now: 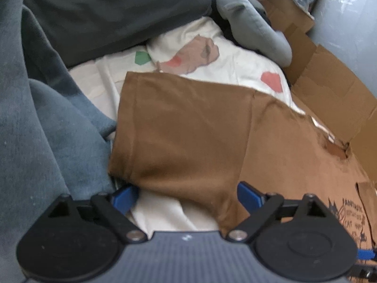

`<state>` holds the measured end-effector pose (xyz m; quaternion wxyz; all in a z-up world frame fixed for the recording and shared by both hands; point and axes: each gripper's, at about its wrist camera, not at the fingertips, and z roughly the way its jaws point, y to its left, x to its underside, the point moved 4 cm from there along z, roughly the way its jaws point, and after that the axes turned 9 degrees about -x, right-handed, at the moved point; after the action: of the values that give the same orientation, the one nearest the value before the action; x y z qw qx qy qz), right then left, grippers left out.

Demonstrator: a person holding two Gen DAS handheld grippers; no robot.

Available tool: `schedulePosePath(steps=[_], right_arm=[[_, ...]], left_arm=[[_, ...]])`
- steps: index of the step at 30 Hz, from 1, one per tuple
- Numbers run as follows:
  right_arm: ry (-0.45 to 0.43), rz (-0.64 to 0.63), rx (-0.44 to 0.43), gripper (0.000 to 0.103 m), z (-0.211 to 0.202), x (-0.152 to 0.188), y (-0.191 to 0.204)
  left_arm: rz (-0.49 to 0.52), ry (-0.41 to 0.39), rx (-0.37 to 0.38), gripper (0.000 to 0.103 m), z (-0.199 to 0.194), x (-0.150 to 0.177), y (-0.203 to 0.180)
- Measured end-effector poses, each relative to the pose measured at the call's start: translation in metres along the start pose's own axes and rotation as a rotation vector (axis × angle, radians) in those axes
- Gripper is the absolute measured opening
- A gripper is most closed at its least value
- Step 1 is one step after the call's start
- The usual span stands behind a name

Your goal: Fold clothes

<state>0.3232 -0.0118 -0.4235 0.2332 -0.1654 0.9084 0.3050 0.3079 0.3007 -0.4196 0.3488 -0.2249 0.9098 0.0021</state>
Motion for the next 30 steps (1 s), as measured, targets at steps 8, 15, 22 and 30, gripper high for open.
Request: schedulePosePath(steps=[8, 15, 22, 30], right_arm=[[-0.007, 0.000, -0.001, 0.096, 0.002, -0.001, 0.000], [-0.013, -0.015, -0.026, 0.085, 0.005, -0.005, 0.007], [-0.003, -0.045, -0.075, 0.060, 0.015, -0.011, 0.022], [0.004, -0.057, -0.134, 0.046, 0.034, -0.022, 0.045]], left_arm=[[-0.042, -0.097, 0.010, 0.083, -0.021, -0.013, 0.008], [-0.123, -0.099, -0.001, 0.055, -0.021, -0.017, 0.023], [-0.212, -0.109, -0.025, 0.016, -0.024, -0.023, 0.035], [-0.234, -0.120, -0.026, 0.012, -0.033, -0.028, 0.037]])
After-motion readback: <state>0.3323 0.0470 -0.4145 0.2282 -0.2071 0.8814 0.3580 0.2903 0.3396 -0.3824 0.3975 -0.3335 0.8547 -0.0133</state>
